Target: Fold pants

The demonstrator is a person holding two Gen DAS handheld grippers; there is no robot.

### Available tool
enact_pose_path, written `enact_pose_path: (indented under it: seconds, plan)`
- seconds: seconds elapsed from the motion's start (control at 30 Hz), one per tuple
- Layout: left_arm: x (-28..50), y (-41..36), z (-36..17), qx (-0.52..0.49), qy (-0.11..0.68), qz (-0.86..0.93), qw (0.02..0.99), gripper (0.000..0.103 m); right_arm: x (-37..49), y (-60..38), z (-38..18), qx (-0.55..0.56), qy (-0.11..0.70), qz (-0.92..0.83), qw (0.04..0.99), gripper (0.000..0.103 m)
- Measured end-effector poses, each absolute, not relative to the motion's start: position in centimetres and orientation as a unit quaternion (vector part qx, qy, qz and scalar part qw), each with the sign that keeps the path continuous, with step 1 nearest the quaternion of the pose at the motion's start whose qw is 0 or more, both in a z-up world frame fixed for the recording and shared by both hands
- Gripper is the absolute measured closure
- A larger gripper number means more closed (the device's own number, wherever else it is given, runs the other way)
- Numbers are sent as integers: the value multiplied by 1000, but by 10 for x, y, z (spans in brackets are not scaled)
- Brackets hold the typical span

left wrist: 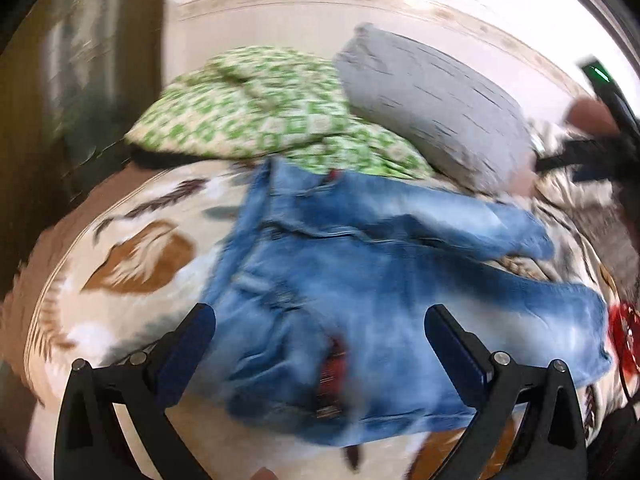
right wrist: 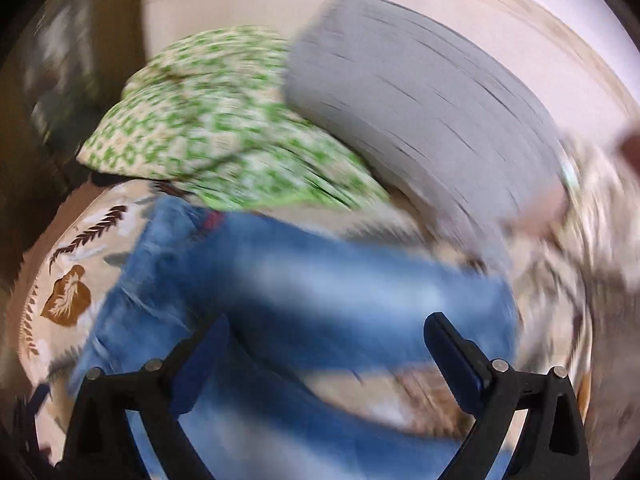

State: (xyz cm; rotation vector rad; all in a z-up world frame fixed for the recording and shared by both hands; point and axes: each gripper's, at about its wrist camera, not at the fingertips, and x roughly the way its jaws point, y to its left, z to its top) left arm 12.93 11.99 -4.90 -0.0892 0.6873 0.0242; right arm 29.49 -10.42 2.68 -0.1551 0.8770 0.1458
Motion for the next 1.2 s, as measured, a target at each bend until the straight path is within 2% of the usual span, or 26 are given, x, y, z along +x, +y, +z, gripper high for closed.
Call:
enact_pose_path:
  seconds: [0.23, 0.37, 0.53, 0.87, 1.2]
  plan:
    - [143, 40, -22, -7, 311, -34, 950, 0, 206, -273, 12, 60, 431, -3, 900, 3]
    - [147, 5, -13, 9, 322, -59, 945, 0, 161, -317, 9, 63, 414, -44, 907, 1]
    - [140, -6, -4, 17, 332, -62, 941, 0, 140, -330, 5, 64, 400, -51, 913, 1]
    - [145, -3, 0, 33, 348, -59, 935, 0, 153, -307, 6, 40, 399, -16, 916, 1]
    - [247, -47, 10, 81, 373, -154, 911, 0, 226, -316, 17, 18, 413, -21, 910, 1]
